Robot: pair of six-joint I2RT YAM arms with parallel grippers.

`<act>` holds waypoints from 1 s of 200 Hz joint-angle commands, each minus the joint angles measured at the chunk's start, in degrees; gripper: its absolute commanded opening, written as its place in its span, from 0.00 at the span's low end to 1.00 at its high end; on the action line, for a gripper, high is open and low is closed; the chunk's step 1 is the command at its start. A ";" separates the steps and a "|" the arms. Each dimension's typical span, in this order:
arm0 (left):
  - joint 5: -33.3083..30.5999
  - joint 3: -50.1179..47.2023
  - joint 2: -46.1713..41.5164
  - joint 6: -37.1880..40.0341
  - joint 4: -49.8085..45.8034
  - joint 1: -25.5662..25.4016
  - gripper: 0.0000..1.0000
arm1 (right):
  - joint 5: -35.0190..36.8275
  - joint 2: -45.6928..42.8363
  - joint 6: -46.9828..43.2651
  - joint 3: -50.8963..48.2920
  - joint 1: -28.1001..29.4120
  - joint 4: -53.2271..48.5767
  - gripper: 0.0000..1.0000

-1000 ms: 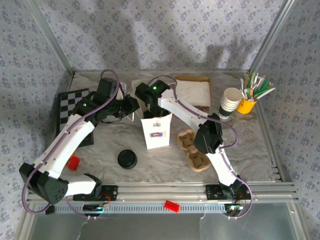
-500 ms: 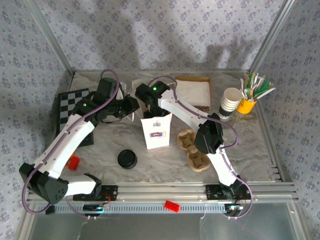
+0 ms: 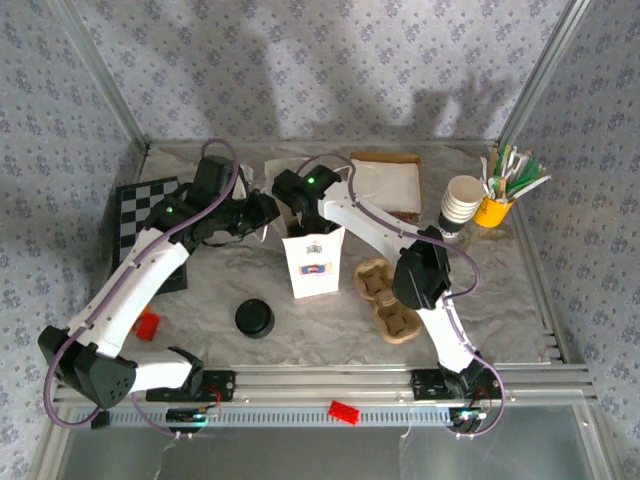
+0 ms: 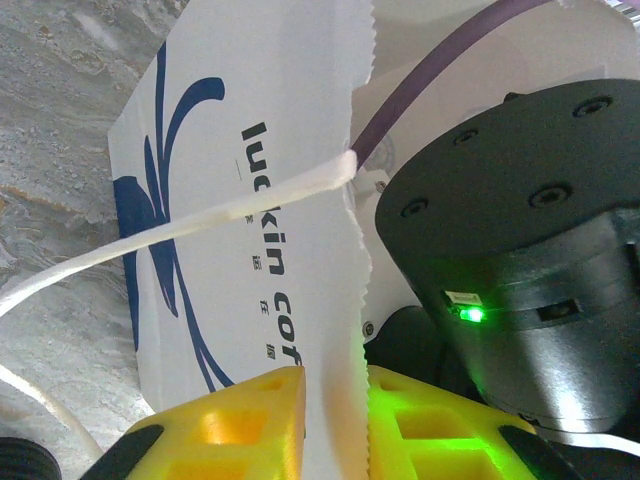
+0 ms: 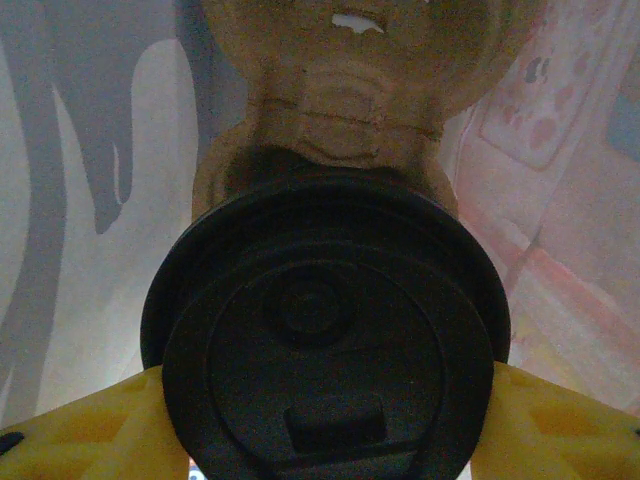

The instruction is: Pack the takeout coffee

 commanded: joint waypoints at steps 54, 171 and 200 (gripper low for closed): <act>1.72 3.26 -1.52 -0.73 0.00 -0.05 0.23 | 1.01 3.38 -0.31 -5.32 0.25 1.14 0.61; -1.06 3.71 -1.43 0.75 -2.72 -0.03 0.23 | 2.85 2.94 0.20 -6.51 0.18 2.08 0.62; -1.13 3.69 -1.45 0.63 -2.72 -0.08 0.23 | 2.98 3.03 0.20 -6.54 0.14 2.08 0.62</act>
